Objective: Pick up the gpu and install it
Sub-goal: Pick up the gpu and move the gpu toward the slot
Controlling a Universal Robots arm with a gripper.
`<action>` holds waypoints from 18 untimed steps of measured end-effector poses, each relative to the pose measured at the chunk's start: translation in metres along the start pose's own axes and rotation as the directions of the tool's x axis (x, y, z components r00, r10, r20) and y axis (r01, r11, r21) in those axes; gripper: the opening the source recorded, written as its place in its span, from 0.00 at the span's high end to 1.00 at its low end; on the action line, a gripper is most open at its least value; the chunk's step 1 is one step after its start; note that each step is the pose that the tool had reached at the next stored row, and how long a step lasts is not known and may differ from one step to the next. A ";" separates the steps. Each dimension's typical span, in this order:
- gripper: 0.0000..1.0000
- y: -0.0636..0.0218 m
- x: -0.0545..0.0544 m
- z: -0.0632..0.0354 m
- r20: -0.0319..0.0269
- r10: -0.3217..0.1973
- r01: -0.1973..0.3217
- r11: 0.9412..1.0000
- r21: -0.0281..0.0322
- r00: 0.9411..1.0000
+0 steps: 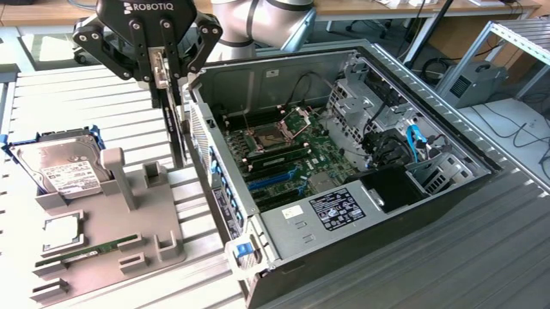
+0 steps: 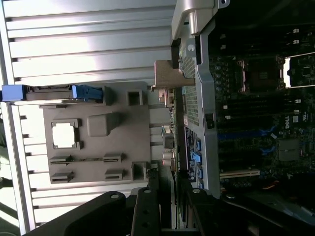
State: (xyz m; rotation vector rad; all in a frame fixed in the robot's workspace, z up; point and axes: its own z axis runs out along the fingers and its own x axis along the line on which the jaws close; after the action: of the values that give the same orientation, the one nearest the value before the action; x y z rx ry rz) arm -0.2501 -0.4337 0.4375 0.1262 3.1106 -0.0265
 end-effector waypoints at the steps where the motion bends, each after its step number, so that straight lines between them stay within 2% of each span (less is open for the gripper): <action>1: 0.73 0.0000 0.000 0.0001 0.000 0.000 0.000 1.000 0.000 1.000; 13: 0.73 0.0004 -0.005 0.0007 0.000 0.000 0.000 1.000 0.002 1.000; 18: 0.73 0.0011 -0.013 0.0017 0.000 0.000 0.000 1.000 0.004 1.000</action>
State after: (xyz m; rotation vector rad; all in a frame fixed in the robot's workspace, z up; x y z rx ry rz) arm -0.2365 -0.4337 0.4362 0.1260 3.1104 -0.0323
